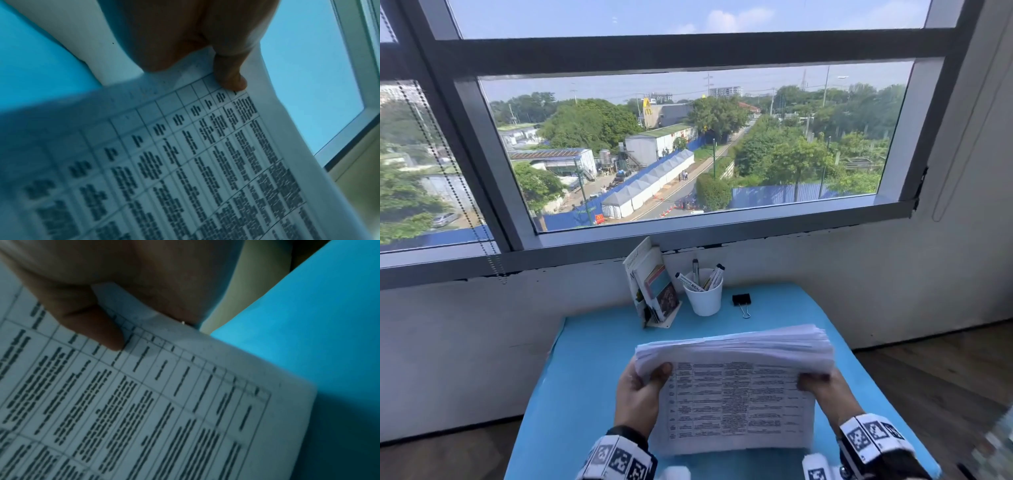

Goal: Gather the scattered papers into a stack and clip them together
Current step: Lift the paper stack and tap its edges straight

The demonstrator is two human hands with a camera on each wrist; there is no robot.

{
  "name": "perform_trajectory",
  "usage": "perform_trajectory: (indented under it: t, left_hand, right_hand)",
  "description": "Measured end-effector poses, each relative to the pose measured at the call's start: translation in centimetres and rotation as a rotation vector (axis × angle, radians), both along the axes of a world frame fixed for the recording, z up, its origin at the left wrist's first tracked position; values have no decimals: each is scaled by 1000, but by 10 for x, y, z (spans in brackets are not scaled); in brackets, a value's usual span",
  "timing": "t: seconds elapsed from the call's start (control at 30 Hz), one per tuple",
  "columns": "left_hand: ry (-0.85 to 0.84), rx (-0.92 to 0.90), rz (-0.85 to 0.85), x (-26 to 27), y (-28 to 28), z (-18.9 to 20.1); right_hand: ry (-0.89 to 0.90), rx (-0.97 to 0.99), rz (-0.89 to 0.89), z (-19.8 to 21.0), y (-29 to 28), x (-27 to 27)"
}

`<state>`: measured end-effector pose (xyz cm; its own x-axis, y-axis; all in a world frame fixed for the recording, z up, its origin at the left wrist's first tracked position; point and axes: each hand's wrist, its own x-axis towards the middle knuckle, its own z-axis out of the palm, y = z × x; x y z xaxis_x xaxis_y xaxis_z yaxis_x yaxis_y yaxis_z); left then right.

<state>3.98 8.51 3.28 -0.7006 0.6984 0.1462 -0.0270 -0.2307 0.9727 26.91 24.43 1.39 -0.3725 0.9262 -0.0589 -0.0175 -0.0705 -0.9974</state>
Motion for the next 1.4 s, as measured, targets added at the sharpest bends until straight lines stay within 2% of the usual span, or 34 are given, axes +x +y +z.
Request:
perform_trajectory:
  t: [0.07,0.17,0.2,0.27,0.33,0.4,0.47,0.6,0.7,0.77,0.83,0.9,1.0,1.13,1.23,1.4]
  left_hand:
    - [83,36,-10,1,3,14]
    - [267,47,-22,0,8,27]
    - [323,42,-18,2,10,32]
    - [426,53,-16,11,15,40]
    - [521,90,-25,24,18,50]
    - [604,107,-29,34,19,56]
    - [688,100,-12,36,17,59]
    - [918,83,-58,20,6,63]
    - [1015,-71,-92,-6,-3,58]
    - [928,-175,-146,-19,-10,53]
    - [778,-176,-143,-22,-17,53]
    - [604,-112,-48,-20,-18,54]
    - [387,-51,64,-6,-11,54]
    - [305,-83,-47,5,-6,41]
    - [342,-132,-40,3,-4,34]
    - [267,-96,-1,0,-5,30]
  right_hand:
    - [-46,157,-97,17,2,7]
    - [-274,707,-299,64,-14,9]
    - [-359,881,-279,81,-27,3]
    - [-527,1170,-113,107,-51,-20]
    - [-672,1247,107,116,-65,-43]
    - [-771,1118,216,125,-70,-54]
    - [-795,1058,207,128,-72,-54]
    - [-633,997,130,131,-79,-42]
    - [-497,860,94,135,-67,-28]
    - [-444,776,136,137,-57,-20]
    - [-255,589,199,134,-48,-15]
    - [-87,363,230,125,-42,-13]
    - [20,104,211,101,-34,-15]
    - [107,-158,205,71,-28,-18]
    - [127,-235,245,57,-25,-18]
    - [134,-174,347,47,-25,-22]
